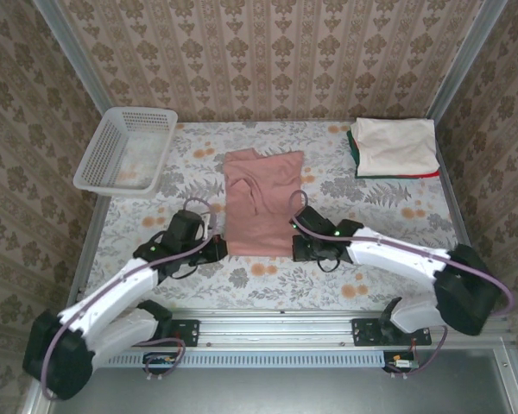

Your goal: Fold and stack the t-shirts

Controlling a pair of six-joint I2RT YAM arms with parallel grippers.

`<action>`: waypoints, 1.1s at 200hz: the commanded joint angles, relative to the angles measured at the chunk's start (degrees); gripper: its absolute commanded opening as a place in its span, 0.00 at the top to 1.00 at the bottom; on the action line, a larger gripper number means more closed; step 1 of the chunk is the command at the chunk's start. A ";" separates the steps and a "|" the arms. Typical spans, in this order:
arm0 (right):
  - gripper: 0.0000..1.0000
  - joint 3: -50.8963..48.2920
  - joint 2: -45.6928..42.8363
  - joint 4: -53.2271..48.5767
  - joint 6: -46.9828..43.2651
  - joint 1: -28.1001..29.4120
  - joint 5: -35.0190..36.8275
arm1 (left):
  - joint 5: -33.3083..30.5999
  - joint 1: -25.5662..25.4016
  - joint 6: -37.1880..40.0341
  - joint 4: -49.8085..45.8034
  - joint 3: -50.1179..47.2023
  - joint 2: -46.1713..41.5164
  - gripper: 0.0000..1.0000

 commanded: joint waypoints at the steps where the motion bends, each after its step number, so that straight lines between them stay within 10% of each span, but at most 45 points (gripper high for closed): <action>1: 1.00 1.96 -5.98 -8.06 2.79 0.63 3.79 | -5.47 -0.78 -2.70 -8.90 2.91 -5.60 1.00; 186: 0.95 57.33 47.59 -10.09 -15.41 -27.40 -14.07 | 7.21 19.38 13.10 -2.37 54.43 59.74 1.00; 220: 0.80 62.84 52.72 -11.85 -15.67 -28.82 -13.96 | 6.63 20.41 13.61 -4.41 59.80 65.37 0.69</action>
